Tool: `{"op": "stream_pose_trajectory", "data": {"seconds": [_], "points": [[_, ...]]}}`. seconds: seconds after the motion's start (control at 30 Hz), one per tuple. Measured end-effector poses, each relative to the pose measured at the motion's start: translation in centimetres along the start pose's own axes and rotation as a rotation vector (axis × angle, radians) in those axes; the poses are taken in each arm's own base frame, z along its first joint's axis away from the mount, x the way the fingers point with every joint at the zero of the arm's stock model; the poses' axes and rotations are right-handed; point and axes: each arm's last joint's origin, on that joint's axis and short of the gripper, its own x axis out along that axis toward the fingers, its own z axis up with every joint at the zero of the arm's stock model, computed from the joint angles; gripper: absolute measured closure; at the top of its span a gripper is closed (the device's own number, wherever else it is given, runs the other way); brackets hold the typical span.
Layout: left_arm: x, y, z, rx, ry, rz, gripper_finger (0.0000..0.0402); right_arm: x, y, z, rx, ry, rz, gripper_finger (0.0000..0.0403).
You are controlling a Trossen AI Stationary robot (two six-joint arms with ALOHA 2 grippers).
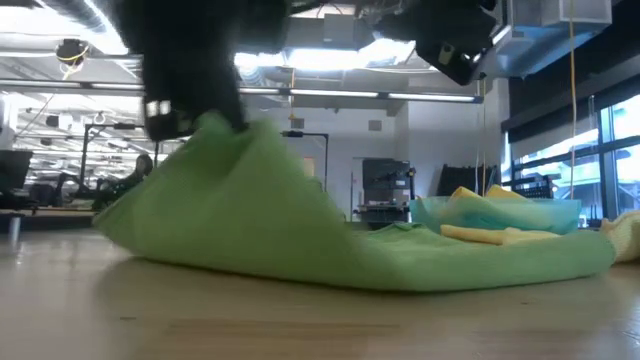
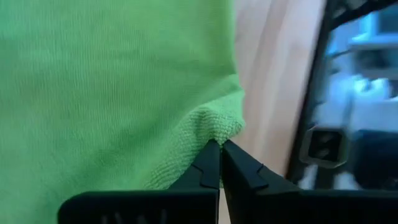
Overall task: Fold microfiber towels
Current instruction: Fold the green microfiber cloth
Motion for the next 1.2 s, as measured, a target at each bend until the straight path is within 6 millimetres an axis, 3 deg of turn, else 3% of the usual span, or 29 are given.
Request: {"op": "stream_pose_trajectory", "data": {"seconds": [0.2, 0.37, 0.5, 0.7, 0.8, 0.97, 1.2], "points": [[-0.2, 0.8, 2.3, -0.038, 0.032, -0.134, 0.0401, 2.2, 0.3, 0.1, 0.004, -0.044, 0.001, 0.0193], [-0.3, 1.2, 2.8, -0.042, 0.071, -0.171, 0.0401, 5.4, 0.8, 0.0, -0.044, 0.015, -0.056, 0.0193], [-0.3, 1.0, 2.5, -0.037, 0.109, -0.194, 0.0401, 6.8, 1.3, 0.7, -0.114, 0.084, -0.215, 0.0193], [-0.2, 0.4, 1.7, -0.024, 0.146, -0.206, 0.0401, 6.2, 2.8, 3.1, -0.23, 0.04, -0.37, 0.0193], [-0.2, 0.3, 1.5, -0.033, 0.148, -0.206, 0.0401, 6.2, 3.3, 3.6, -0.277, 0.002, -0.34, 0.0193], [-0.2, 0.4, 1.7, -0.037, 0.144, -0.202, 0.0401, 6.5, 3.3, 2.9, -0.251, 0.077, -0.228, 0.0193], [-0.2, 0.3, 1.8, -0.035, 0.135, -0.214, 0.0401, 6.9, 3.5, 2.7, -0.234, 0.056, -0.231, 0.0193]]}}
